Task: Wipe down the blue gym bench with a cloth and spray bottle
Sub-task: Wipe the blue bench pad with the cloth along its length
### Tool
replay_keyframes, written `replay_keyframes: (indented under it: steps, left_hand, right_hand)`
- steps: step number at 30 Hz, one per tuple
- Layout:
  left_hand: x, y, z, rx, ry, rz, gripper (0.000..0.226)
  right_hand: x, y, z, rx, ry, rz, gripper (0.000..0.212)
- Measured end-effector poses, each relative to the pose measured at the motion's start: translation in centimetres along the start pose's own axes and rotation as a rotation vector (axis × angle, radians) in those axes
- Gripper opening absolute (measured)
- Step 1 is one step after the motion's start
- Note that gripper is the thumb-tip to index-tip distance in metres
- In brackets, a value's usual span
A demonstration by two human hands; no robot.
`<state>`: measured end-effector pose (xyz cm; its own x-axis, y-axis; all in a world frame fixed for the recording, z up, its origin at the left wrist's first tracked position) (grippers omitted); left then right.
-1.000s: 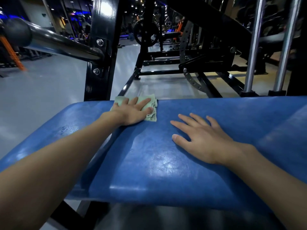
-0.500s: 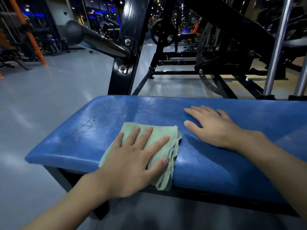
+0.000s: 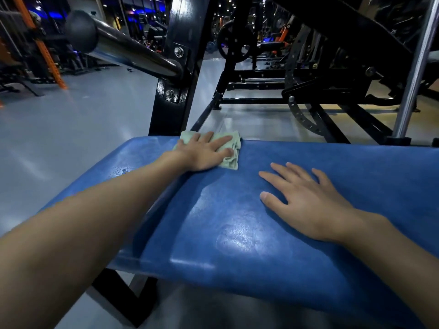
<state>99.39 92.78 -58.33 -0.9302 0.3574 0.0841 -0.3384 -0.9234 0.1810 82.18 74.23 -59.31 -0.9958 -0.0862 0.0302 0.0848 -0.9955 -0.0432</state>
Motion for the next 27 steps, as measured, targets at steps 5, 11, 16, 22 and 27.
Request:
replay_keyframes:
  steps: [5, 11, 16, 22, 27]
  left_hand:
    - [0.4, -0.1, 0.0, -0.022, -0.036, -0.006, 0.063]
    - [12.1, 0.2, -1.5, -0.080, -0.026, -0.107, 0.064]
    - [21.5, -0.4, -1.9, -0.128, 0.025, -0.159, 0.071]
    - [20.1, -0.7, -1.8, -0.091, 0.022, -0.117, 0.070]
    - [11.9, -2.2, -1.2, -0.069, -0.017, -0.079, 0.063]
  right_hand:
    - [0.1, 0.0, 0.0, -0.018, -0.010, 0.002, 0.067]
    - [0.3, -0.3, 0.3, 0.002, -0.018, -0.013, 0.064]
    - [0.7, -0.8, 1.0, 0.081, -0.011, -0.016, 0.062]
    - [-0.7, -3.5, 2.4, -0.123, 0.029, 0.068, 0.065]
    - [-1.5, -4.6, 0.3, -0.037, -0.020, 0.096, 0.069]
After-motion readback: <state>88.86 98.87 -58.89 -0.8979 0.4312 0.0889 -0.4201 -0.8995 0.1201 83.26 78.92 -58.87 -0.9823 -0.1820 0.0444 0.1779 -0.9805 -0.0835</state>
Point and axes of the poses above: each hand's wrist, its own x-axis away from the middle knuckle, its own z-axis out of the back of the hand, y = z × x, the point moved 4 cm from there along -x, towards the middle knuckle, and after that the axes turned 6 degrees about x, right-handed, at the moved point
